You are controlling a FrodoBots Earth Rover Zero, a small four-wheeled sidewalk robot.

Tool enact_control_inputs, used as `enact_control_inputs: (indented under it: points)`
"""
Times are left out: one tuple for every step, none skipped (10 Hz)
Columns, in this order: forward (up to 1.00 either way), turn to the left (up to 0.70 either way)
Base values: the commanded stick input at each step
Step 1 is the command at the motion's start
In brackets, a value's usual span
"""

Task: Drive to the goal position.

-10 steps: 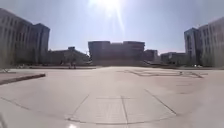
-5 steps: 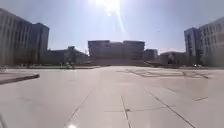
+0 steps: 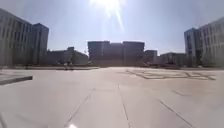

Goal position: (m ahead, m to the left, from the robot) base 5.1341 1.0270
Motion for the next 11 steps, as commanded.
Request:
enact_control_inputs:
  points:
    - [1.00,0.00]
    - [1.00,0.00]
    - [1.00,0.00]
    - [1.00,0.00]
    - [1.00,0.00]
    - [1.00,0.00]
    - [1.00,0.00]
    - [1.00,0.00]
    - [1.00,0.00]
    - [1.00,0.00]
    - [1.00,0.00]
